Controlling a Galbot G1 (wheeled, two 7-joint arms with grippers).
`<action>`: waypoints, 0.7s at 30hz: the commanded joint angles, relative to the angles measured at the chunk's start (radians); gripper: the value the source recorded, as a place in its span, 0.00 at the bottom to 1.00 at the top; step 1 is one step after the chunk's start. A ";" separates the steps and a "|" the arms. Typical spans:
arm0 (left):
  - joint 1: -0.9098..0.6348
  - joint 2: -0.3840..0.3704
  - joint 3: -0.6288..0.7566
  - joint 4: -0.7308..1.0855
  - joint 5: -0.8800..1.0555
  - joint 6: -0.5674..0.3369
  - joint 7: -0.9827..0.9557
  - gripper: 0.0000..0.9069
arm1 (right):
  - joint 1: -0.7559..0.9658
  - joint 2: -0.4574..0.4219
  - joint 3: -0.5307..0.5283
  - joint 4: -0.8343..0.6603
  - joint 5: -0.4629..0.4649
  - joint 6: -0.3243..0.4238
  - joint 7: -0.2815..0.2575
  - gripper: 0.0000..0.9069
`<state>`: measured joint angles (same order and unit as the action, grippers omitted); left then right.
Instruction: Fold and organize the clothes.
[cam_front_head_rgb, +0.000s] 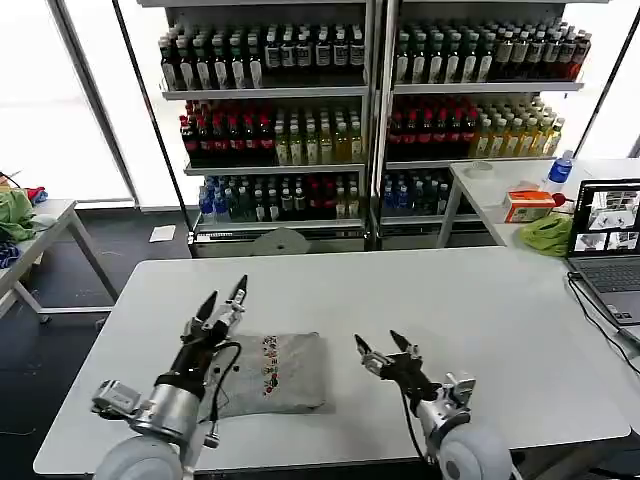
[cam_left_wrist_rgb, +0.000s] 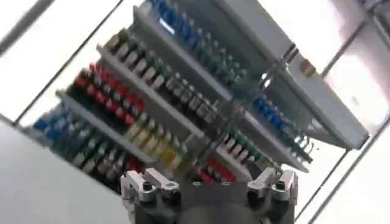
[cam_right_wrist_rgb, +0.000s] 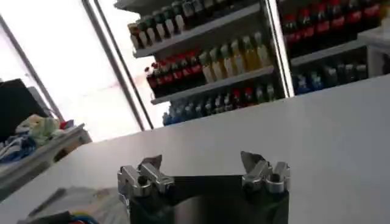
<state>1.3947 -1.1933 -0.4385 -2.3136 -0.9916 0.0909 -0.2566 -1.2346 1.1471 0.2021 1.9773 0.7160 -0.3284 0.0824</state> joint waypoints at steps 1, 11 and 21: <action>0.132 -0.040 -0.218 -0.073 0.172 -0.060 0.102 1.00 | 0.090 -0.062 -0.273 -0.057 0.228 -0.041 0.040 1.00; 0.172 -0.087 -0.231 -0.074 0.183 -0.057 0.100 1.00 | 0.157 -0.036 -0.301 -0.155 0.390 -0.119 0.030 1.00; 0.179 -0.087 -0.229 -0.080 0.185 -0.054 0.097 1.00 | 0.224 0.049 -0.277 -0.241 0.435 -0.089 0.002 0.00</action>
<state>1.5434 -1.2663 -0.6371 -2.3842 -0.8320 0.0437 -0.1717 -1.0740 1.1387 -0.0437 1.8265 1.0520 -0.4096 0.0935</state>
